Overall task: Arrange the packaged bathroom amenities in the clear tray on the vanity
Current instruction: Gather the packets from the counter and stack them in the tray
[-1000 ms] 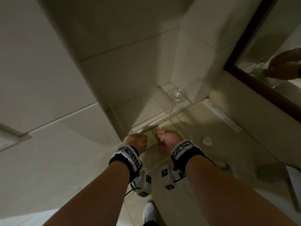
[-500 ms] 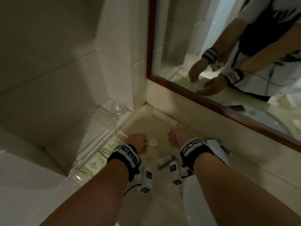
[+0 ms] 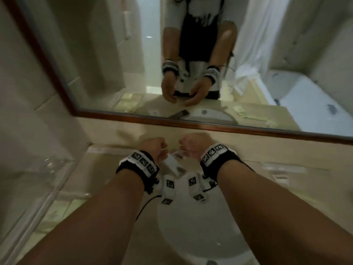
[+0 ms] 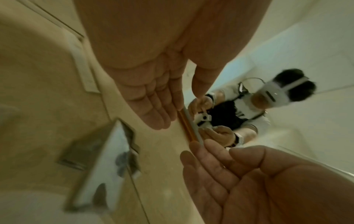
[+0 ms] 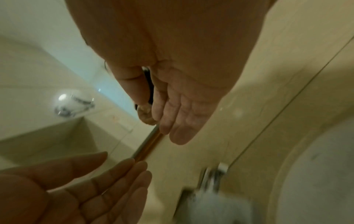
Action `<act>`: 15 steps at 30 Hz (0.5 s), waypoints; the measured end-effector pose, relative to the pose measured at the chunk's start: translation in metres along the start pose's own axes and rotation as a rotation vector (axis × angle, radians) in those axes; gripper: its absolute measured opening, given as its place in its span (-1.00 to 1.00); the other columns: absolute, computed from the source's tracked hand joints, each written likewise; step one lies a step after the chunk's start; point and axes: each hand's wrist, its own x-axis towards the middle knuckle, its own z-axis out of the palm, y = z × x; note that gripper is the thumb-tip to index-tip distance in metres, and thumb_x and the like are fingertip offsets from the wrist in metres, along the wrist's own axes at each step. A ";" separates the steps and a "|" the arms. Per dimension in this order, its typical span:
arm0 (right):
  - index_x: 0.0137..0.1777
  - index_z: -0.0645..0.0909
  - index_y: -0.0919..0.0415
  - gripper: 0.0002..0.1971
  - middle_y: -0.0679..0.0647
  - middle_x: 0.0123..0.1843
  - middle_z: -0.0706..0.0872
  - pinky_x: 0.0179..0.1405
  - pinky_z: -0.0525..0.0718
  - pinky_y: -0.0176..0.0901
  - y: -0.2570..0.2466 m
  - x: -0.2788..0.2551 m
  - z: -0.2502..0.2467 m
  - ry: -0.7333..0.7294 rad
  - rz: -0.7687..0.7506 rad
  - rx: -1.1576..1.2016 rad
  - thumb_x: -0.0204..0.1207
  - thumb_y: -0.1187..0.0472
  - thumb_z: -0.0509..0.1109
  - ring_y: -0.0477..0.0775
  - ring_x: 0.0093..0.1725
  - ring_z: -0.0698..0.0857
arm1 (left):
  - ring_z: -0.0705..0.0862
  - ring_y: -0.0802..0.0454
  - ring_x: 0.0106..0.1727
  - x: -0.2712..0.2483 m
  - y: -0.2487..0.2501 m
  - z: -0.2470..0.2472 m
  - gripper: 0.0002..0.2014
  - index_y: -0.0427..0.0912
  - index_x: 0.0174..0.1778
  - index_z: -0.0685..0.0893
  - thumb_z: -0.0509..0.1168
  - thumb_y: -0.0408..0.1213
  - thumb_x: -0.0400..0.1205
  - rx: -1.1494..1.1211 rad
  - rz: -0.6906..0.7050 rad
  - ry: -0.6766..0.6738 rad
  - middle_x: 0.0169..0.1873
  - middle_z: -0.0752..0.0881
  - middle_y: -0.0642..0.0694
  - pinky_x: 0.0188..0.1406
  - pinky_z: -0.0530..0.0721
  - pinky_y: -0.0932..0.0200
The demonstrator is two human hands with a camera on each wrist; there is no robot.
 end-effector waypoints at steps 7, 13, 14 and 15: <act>-0.25 0.55 0.24 -0.71 0.13 -0.40 0.54 -0.55 0.29 -0.34 0.004 -0.113 -0.181 0.469 -0.118 0.180 0.51 0.50 0.06 0.01 -0.50 0.39 | 0.62 -0.03 -0.38 -0.038 -0.031 0.181 -0.84 -0.21 -0.13 0.60 0.20 -0.31 0.75 0.201 -0.018 -0.303 -0.28 0.62 -0.16 -0.40 0.64 0.11; 0.04 0.70 0.31 -0.81 0.19 0.00 0.78 -0.07 0.77 0.04 0.060 -0.207 -0.327 0.882 -0.066 0.249 0.60 0.37 0.24 0.22 -0.01 0.75 | 0.49 -0.01 -0.33 -0.075 -0.103 0.314 -0.70 -0.20 -0.25 0.55 0.07 -0.34 0.80 0.371 -0.141 -0.509 -0.30 0.54 -0.09 -0.30 0.51 0.15; 0.09 0.69 0.33 -0.80 0.19 0.02 0.79 -0.05 0.78 0.05 0.072 -0.221 -0.346 0.925 -0.059 0.272 0.61 0.36 0.25 0.22 0.00 0.76 | 0.51 -0.01 -0.35 -0.081 -0.116 0.332 -0.74 -0.21 -0.23 0.57 0.13 -0.32 0.79 0.402 -0.152 -0.507 -0.29 0.57 -0.10 -0.34 0.53 0.13; 0.11 0.68 0.33 -0.80 0.20 0.05 0.79 -0.02 0.78 0.06 0.081 -0.233 -0.359 0.957 -0.038 0.287 0.62 0.35 0.25 0.22 0.01 0.76 | 0.55 -0.03 -0.36 -0.084 -0.128 0.344 -0.79 -0.23 -0.18 0.62 0.22 -0.29 0.76 0.434 -0.156 -0.492 -0.27 0.62 -0.11 -0.38 0.58 0.11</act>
